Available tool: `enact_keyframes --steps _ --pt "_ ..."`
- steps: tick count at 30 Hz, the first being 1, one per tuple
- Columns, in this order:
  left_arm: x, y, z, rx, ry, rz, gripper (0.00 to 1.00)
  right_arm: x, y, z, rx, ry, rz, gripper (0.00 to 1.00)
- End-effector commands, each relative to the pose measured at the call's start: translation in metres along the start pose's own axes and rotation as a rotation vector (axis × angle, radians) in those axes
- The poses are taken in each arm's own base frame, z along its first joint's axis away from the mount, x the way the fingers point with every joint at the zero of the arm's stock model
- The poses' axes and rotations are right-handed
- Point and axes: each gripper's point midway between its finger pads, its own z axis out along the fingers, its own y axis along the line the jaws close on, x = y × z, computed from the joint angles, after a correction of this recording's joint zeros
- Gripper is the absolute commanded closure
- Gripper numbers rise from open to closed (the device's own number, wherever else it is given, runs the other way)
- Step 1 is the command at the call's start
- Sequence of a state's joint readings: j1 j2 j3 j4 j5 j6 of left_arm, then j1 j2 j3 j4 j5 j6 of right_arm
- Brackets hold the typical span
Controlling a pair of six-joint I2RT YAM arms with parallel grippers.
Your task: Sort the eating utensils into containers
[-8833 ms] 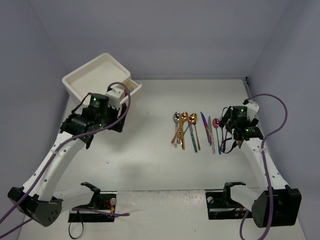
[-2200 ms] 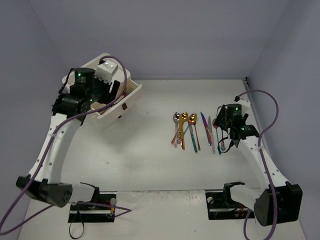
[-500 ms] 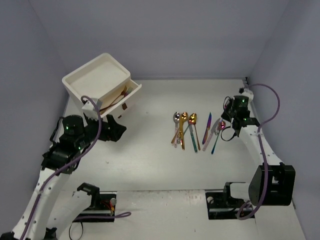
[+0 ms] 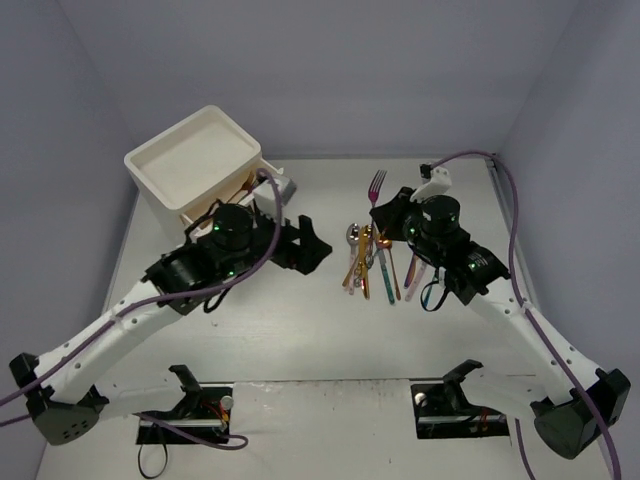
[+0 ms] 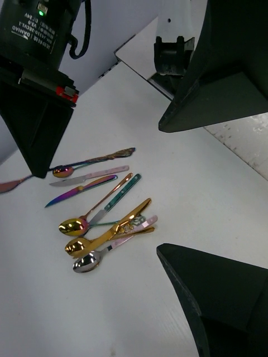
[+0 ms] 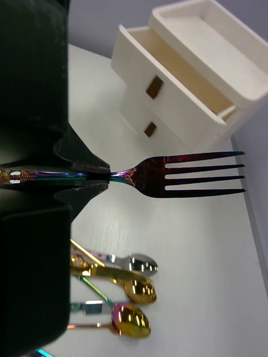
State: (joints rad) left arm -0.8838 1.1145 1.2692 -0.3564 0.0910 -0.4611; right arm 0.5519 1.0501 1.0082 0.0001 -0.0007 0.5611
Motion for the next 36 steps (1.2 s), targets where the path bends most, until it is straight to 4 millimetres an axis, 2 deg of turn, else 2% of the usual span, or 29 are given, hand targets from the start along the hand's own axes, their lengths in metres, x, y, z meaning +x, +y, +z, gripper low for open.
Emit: enact_keyframes --steps 1,3,7,9,12,16,19,21,23,25,27,29,32,36 --pt "-0.033 -0.029 0.025 -0.009 -0.125 0.057 0.22 -0.037 0.051 -0.019 -0.137 -0.132 0.081 1.00" --pt "-0.026 -0.038 0.041 -0.017 -0.099 0.080 0.22 -0.035 0.061 -0.023 -0.167 -0.133 0.093 1.00" --pt "-0.013 -0.043 0.060 -0.045 -0.067 0.098 0.27 -0.034 0.067 -0.033 -0.185 -0.146 0.112 1.00" --pt "-0.013 -0.045 0.061 -0.047 -0.070 0.100 0.30 -0.033 0.066 -0.036 -0.188 -0.149 0.120 1.00" --pt "-0.011 -0.042 0.070 -0.084 -0.074 0.101 0.41 -0.029 0.067 -0.040 -0.206 -0.142 0.134 1.00" --pt "-0.014 -0.039 0.074 -0.102 -0.090 0.093 0.67 -0.025 0.065 -0.041 -0.206 -0.137 0.139 1.00" --pt "-0.016 -0.037 0.072 -0.114 -0.103 0.091 0.93 -0.022 0.061 -0.040 -0.196 -0.135 0.134 1.00" --pt "-0.018 -0.034 0.067 -0.128 -0.111 0.095 1.00 -0.018 0.059 -0.039 -0.190 -0.130 0.126 0.98" --pt "-0.015 -0.028 0.062 -0.146 -0.101 0.114 1.00 -0.016 0.056 -0.037 -0.180 -0.129 0.114 0.91" --pt "-0.012 -0.018 0.056 -0.187 -0.083 0.144 1.00 -0.015 0.052 -0.036 -0.167 -0.131 0.102 0.71" --pt "-0.012 -0.004 0.046 -0.246 -0.073 0.179 1.00 -0.014 0.049 -0.035 -0.156 -0.136 0.086 0.61" --pt "-0.007 0.014 0.036 -0.306 -0.043 0.222 1.00 -0.015 0.045 -0.036 -0.143 -0.146 0.066 0.53" --pt "-0.011 0.050 0.017 -0.370 -0.002 0.248 1.00 -0.018 0.039 -0.042 -0.123 -0.165 0.044 0.41" --pt "-0.030 0.107 -0.015 -0.457 0.063 0.344 1.00 -0.021 0.020 -0.049 -0.048 -0.183 -0.001 0.37"
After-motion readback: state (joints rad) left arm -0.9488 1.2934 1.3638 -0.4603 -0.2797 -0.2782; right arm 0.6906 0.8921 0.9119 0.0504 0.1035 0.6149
